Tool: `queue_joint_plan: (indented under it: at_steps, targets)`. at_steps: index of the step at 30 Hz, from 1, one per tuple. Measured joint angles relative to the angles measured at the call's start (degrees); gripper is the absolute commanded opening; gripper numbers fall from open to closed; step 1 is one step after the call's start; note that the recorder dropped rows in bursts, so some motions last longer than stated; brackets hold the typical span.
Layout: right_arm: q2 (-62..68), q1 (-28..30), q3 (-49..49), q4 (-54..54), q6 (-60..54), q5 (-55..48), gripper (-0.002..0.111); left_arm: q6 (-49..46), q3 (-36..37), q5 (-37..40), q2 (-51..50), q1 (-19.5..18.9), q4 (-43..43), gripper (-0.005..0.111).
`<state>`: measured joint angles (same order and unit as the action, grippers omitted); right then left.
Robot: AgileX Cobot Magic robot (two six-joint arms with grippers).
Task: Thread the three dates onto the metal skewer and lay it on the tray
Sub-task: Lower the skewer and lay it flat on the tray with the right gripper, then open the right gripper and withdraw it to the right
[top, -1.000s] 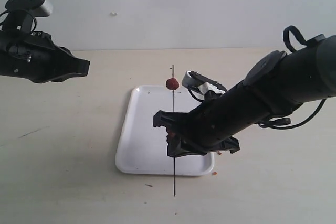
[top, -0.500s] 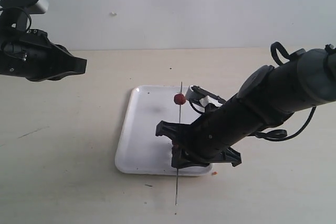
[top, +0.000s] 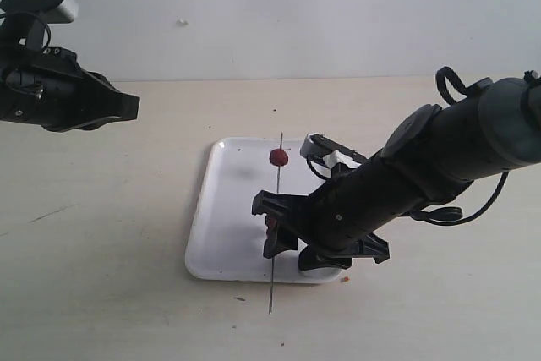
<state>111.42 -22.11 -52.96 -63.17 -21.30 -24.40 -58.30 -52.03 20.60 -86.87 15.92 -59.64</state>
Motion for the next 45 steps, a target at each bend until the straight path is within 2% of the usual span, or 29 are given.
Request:
queue_joint_plan:
  at_steps: [15,22,29,32,38,39,45]
  targets:
    - [-0.5,0.0,0.0,1.1,0.0,0.1,0.052,0.0,0.2,0.0,0.0,0.0,0.1,0.0]
    - [-8.4,0.0,0.0,11.8,0.0,-1.0,0.052,-0.8,2.7,-2.8,0.2,0.0,-0.6,0.0]
    - [-17.2,0.0,0.0,24.1,0.0,-1.3,0.05,-1.3,7.5,-3.5,5.8,0.0,-2.5,0.0]
    - [-20.6,0.0,1.0,27.8,0.0,0.7,0.04,-1.3,10.1,-2.6,10.6,0.0,-3.3,0.0]
    - [-29.5,0.0,9.5,33.3,0.0,14.8,0.003,-4.5,18.3,-1.5,24.4,0.0,-6.9,0.0]
    - [-31.0,0.0,11.4,33.8,0.0,17.4,0.0,-5.1,19.8,-1.6,27.1,0.0,-7.5,0.0]
    - [-37.0,0.0,20.8,35.1,-0.1,29.1,0.0,-5.9,27.6,-5.9,42.4,0.0,-10.1,0.0]
